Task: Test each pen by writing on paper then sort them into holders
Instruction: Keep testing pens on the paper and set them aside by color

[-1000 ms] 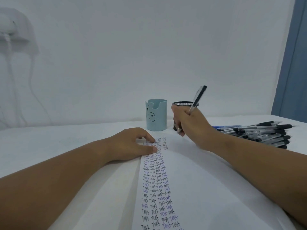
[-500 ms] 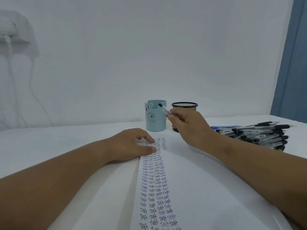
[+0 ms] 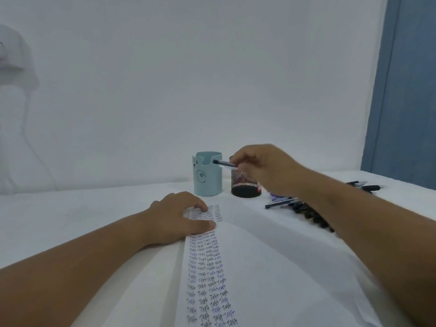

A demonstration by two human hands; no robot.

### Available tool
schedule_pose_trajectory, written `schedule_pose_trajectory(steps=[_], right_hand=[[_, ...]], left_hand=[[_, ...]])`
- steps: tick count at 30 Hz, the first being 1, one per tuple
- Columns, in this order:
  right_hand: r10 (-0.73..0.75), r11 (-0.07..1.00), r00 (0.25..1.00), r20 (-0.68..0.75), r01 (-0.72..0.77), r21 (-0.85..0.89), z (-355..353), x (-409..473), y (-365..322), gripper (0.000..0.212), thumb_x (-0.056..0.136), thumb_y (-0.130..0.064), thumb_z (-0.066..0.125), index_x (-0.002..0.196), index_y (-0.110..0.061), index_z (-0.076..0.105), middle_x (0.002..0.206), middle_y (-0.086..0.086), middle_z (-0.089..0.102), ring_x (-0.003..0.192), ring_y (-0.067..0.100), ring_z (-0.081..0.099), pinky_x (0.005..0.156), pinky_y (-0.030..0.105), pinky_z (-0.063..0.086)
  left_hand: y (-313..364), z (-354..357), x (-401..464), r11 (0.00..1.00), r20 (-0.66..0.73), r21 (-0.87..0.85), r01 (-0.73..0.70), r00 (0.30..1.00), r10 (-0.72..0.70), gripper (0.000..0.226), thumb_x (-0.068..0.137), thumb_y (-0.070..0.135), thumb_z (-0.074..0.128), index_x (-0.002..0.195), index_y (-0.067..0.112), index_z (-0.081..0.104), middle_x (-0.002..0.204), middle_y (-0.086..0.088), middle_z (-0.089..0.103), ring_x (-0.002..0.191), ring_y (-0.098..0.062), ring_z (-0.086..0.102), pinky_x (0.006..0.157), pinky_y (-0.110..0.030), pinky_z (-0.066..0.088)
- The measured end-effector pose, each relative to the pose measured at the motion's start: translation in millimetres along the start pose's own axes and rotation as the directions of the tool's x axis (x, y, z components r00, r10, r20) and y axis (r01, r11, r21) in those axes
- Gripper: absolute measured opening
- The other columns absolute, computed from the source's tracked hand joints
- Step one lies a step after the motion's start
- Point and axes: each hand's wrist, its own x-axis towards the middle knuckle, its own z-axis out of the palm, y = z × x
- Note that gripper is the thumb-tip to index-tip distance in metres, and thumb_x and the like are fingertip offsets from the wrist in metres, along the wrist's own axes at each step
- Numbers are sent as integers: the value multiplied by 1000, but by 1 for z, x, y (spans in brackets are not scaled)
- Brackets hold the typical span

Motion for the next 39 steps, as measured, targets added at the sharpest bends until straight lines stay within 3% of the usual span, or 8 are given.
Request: schedule_pose_trajectory(steps=[7,11,15,20,23,29,34,39], right_hand=[[69,916,997,30,-52,-398,-95,-23,21,21,93,-14,69,91,-33,77,87,-1,72,80,16,63,71,25,48],[123,935,988,-94,-147,-324,-127,-68,48,29,91,-9,71,87,-37,76,89,-14,73,88,-2,63,80,14,47],[169,943,981,-94,-188,-274,-141,-91,63,33,91,-10,71,80,-40,76,90,-12,75,91,5,67,88,29,53],[251,922,968,24,-231,-310,-137,-93,61,25,90,-19,75,81,-43,76,102,-15,69,82,-6,64,58,8,44],[281,923,958,55,-254,-290,-133,-93,65,21,89,-25,75,85,-45,75,109,-14,62,85,1,66,51,12,44],[387,908,911,143,-349,-232,-117,-89,74,33,95,-18,53,111,-45,59,121,-18,60,109,7,57,83,28,44],[416,851,896,156,-323,-413,-103,-85,77,43,98,-62,43,140,-54,42,145,-14,51,130,19,48,108,37,37],[321,913,937,135,-268,-308,-99,-85,84,34,82,-65,50,110,-53,67,117,-29,61,113,-1,53,109,36,40]], left_hand=[[-9,0,5,1000,-6,-23,-12,1000,12,78,54,95,49,118,50,60,131,33,51,129,1,43,116,-42,31],[-12,2,9,1000,-2,-1,2,1000,-2,81,53,96,45,119,52,59,134,34,48,131,2,39,116,-37,30],[-17,3,12,1000,-19,-8,2,1000,-2,94,42,107,41,119,56,58,126,44,47,126,9,38,110,-30,30],[-25,6,16,999,-23,-5,-32,999,32,80,53,102,45,123,66,48,126,50,44,128,10,39,113,-35,31],[-30,8,18,999,-35,-18,-36,999,35,80,54,102,47,125,63,51,127,48,46,126,11,41,113,-36,32],[-33,9,21,998,-34,-42,-53,998,51,77,58,99,50,126,61,52,128,45,49,128,9,42,115,-38,34],[-31,8,19,997,-32,-57,-43,999,41,76,55,101,48,122,65,51,128,41,50,130,8,40,117,-39,31],[-31,7,17,998,-24,-43,-40,999,39,76,53,103,45,121,68,49,130,40,49,131,7,38,117,-39,30]])
